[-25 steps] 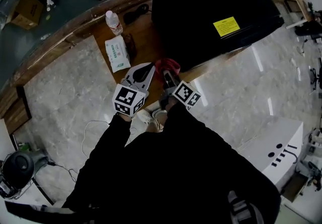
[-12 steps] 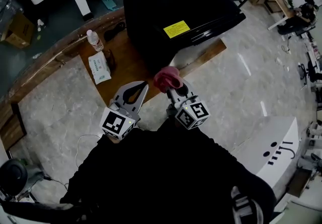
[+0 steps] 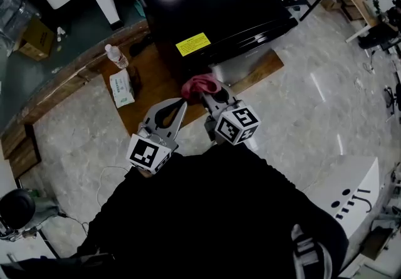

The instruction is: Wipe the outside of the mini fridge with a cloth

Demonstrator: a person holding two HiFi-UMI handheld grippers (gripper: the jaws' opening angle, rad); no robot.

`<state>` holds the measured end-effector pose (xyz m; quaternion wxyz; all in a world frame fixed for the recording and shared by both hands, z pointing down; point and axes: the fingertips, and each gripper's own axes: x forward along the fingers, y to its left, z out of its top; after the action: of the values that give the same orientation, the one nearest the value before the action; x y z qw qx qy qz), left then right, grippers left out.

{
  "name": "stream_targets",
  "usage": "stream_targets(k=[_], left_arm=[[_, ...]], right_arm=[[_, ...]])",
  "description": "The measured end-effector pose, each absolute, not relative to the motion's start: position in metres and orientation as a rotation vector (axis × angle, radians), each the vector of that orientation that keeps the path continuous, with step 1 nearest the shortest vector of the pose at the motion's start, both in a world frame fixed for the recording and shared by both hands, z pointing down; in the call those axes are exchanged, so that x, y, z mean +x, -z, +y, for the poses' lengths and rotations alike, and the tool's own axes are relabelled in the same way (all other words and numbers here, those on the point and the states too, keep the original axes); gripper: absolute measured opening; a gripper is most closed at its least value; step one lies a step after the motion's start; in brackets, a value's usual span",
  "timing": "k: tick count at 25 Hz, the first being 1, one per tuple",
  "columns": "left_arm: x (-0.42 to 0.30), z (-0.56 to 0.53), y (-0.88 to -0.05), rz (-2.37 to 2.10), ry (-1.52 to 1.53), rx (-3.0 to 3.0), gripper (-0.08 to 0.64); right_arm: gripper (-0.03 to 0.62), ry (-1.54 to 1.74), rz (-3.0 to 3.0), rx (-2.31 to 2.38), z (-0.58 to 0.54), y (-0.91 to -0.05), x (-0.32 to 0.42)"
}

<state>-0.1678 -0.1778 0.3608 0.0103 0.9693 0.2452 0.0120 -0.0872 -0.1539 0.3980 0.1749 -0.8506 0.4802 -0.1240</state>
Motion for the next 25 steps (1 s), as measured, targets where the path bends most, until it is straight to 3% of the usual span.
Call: stream_targets(k=[9, 25], left_arm=[[-0.131, -0.134, -0.351, 0.712, -0.021, 3.078, 0.003], [-0.034, -0.009, -0.364, 0.78, -0.05, 3.027, 0.003]], right_arm=[[0.084, 0.368, 1.407, -2.325, -0.107, -0.393, -0.046], [0.086, 0.207, 1.233, -2.442, 0.038, -0.38, 0.102]])
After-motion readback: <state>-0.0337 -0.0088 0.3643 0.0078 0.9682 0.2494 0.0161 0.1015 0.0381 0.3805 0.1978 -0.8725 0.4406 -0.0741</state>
